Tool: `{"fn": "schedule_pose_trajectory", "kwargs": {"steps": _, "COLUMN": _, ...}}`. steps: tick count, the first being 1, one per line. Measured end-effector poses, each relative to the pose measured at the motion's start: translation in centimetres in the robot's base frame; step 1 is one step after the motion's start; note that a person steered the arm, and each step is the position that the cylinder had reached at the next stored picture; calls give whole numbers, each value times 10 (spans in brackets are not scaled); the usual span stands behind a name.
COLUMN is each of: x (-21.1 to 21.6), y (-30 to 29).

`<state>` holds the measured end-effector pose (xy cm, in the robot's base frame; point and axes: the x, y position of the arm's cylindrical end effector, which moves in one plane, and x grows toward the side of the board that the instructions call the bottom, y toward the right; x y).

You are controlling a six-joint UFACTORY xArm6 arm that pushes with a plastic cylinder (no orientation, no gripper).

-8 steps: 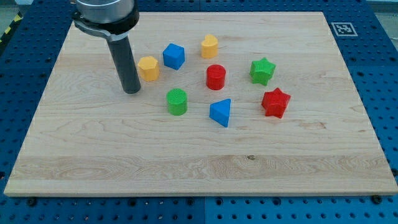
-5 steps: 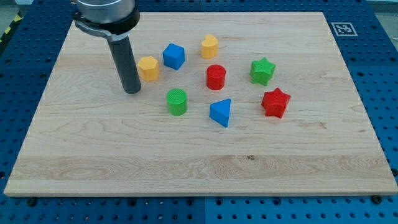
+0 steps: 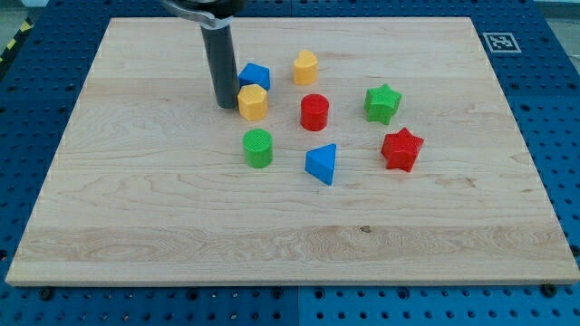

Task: Slide the yellow hexagon towards center

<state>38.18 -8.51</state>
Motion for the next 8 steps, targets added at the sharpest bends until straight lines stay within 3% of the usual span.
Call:
{"fn": "schedule_pose_trajectory", "kwargs": {"steps": 2, "x": 9, "y": 14}}
{"fn": "schedule_pose_trajectory", "kwargs": {"steps": 6, "x": 64, "y": 113}}
{"fn": "schedule_pose_trajectory", "kwargs": {"steps": 8, "x": 69, "y": 161}}
